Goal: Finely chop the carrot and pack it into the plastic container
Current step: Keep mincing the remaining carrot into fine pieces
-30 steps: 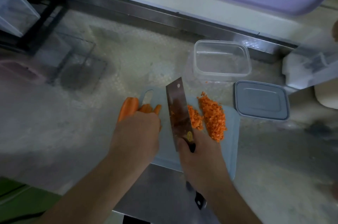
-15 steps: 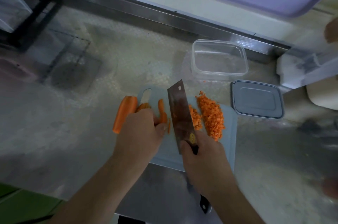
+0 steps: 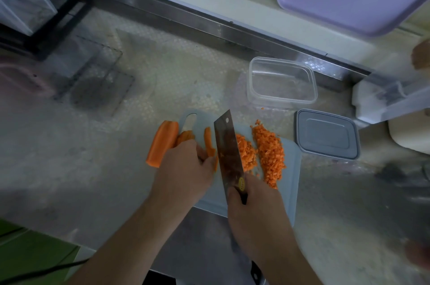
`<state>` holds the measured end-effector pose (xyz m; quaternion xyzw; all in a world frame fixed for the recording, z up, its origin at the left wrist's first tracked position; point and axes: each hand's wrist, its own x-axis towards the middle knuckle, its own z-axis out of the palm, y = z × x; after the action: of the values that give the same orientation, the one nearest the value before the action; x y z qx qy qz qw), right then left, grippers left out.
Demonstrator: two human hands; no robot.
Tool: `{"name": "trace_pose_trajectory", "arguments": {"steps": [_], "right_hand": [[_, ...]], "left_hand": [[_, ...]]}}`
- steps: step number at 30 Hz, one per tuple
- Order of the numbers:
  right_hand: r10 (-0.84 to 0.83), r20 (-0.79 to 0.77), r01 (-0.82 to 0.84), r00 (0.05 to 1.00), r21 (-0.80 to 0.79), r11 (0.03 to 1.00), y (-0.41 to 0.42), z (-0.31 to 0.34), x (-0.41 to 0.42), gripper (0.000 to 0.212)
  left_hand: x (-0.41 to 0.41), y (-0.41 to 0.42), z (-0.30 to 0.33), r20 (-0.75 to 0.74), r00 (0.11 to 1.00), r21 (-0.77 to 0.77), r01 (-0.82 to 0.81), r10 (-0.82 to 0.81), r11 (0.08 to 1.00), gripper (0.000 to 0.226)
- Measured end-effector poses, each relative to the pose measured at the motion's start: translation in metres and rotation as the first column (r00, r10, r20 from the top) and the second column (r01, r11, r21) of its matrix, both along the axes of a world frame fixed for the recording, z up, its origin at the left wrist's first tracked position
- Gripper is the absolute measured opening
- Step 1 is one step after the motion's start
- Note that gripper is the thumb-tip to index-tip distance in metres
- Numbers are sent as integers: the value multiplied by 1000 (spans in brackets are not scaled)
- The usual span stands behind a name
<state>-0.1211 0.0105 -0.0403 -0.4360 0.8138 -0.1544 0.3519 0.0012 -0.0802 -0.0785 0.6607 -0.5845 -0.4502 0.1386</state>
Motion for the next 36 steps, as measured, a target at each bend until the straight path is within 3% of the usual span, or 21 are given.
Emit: {"name": "trace_pose_trajectory", "arguments": {"steps": [4,6,7,11,18,23,32,36], "right_hand": [[3,-9,-3,1000,0,1000,0,-1,1,27],[-11,-5,11,1000,3,1000,0,-1,-2,25],[-18,-6,18,1000,3,1000,0,0,-3,24],[-32,-23,32,999,-11,999,2,0,-9,24],[-30,-39,30,999,-1,1000,2,-1,-10,26],[-15,-56,16,998,4,1000,3,1,-9,24],[5,-61,-3,998,43,999,8,1,-5,24],[4,-59,-3,998,28,1000,8,-2,-5,22]], "left_hand": [[-4,0,2,-9,1000,23,30,-30,999,18],[-4,-3,7,19,999,-43,32,-31,999,11],[-4,-6,9,49,998,-97,50,-45,994,4],[-6,-25,17,314,918,-249,324,-241,913,31],[-10,-39,17,394,880,-288,394,-267,873,10],[-4,-30,20,494,808,-205,467,-321,860,10],[9,0,20,390,888,-201,339,-243,919,10],[12,12,19,292,906,-189,368,-305,910,21]]}}
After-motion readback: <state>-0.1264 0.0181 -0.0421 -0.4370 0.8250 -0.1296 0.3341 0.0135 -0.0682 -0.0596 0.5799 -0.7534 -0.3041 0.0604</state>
